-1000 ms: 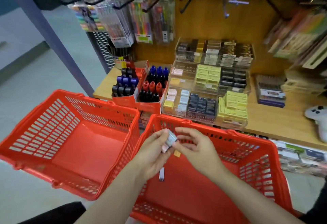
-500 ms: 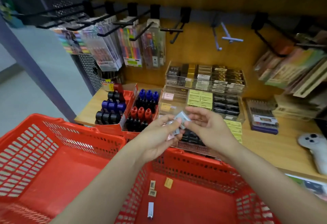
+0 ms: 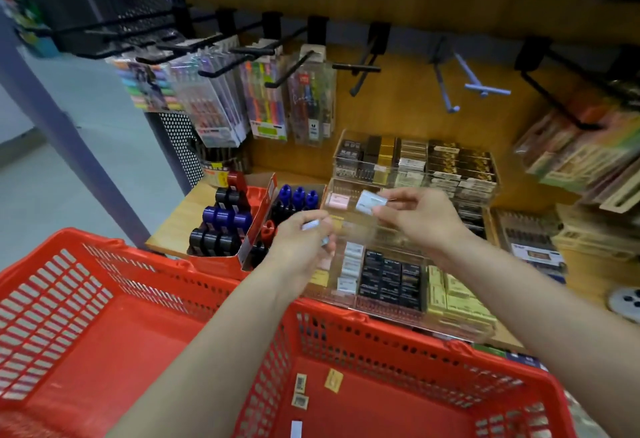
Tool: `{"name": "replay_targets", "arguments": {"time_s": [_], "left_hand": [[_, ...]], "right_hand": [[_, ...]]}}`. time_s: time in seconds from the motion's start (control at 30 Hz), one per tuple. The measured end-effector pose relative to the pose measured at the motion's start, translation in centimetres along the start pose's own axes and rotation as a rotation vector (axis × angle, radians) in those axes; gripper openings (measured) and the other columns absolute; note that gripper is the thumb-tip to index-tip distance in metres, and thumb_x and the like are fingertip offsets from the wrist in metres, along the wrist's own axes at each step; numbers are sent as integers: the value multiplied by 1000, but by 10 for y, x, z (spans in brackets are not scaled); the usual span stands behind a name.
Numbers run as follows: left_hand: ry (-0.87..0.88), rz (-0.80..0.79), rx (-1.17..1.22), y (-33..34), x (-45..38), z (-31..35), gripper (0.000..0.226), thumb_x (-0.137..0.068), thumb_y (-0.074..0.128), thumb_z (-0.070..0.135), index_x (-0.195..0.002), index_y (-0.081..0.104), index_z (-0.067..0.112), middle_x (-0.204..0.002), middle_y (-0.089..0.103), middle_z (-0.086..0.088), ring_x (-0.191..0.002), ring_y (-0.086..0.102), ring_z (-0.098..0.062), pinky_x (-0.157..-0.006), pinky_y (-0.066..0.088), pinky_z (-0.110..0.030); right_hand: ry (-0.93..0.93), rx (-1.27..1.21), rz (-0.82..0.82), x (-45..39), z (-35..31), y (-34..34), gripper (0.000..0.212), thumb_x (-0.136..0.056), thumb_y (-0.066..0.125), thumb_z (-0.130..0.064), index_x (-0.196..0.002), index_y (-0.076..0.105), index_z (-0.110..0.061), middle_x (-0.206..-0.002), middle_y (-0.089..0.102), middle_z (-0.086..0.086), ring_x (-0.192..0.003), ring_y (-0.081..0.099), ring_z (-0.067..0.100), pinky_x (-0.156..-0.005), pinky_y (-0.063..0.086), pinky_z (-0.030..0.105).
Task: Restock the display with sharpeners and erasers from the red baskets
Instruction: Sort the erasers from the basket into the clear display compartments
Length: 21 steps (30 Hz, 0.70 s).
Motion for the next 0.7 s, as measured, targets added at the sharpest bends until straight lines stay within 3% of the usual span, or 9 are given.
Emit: {"name": "replay_targets", "arguments": {"time_s": [0.1,0.2,0.33,0.47,0.6,0.67,0.7], "left_hand": [[179,67,-415,-17,-14,25,18,-98,55,11,-112,64,17,-90,68,-4,-77,63,-14,-73,56,-32],[241,-9,-701,-11,-21,30,21,-98,56,14,-112,65,27,-100,69,2,-88,67,-16,-77,56,-32],[228,-23,-680,-8,-28,18,18,-99,57,17,-109,66,30,-105,69,1,-83,68,-17,-71,57,-32],[217,-16,-635,-10,-31,17,18,-98,58,18,-102,67,32,-100,69,4,-85,71,-26,-73,59,-44],[207,-19,-593,-9,-28,16,18,-97,59,18,-98,68,33,-99,69,7,-92,70,-32,-76,57,-48],[204,-27,-576,-8,-26,16,19,-97,59,17,-98,68,33,-95,69,7,-94,69,-35,-77,57,-49],[200,-30,-564,-8,-25,15,19,-97,59,16,-99,69,32,-94,70,5,-95,69,-36,-78,56,-51]], "right_hand": [[32,196,15,-38,-8,-1,15,-84,76,-17,-82,65,-28,-92,70,-1,-88,68,14,-80,58,31],[-12,544,55,-70,-18,10,17,-85,75,-24,-76,62,-29,-95,68,-3,-93,64,15,-82,54,30],[-40,861,30,-90,-14,39,10,-83,76,-24,-90,68,-23,-96,69,1,-92,65,20,-77,57,34],[-24,1057,44,-98,-3,49,28,-86,71,-17,-113,65,-17,-109,67,4,-99,65,21,-72,54,29],[-166,1288,43,-90,-12,54,22,-92,66,-28,-112,63,-19,-101,64,3,-96,63,21,-67,45,30],[-294,1289,30,-81,-15,56,23,-95,60,-37,-109,65,-19,-98,64,0,-94,61,20,-77,47,33],[-340,1251,-14,-74,-12,58,29,-97,52,-45,-106,66,-21,-96,64,-2,-96,60,19,-89,46,37]]}}
Point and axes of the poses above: each hand's wrist, its own x-axis away from the middle knuckle, its own y-axis out of the palm, z = x × y, the point moved 8 cm from there along -x, towards the middle knuckle
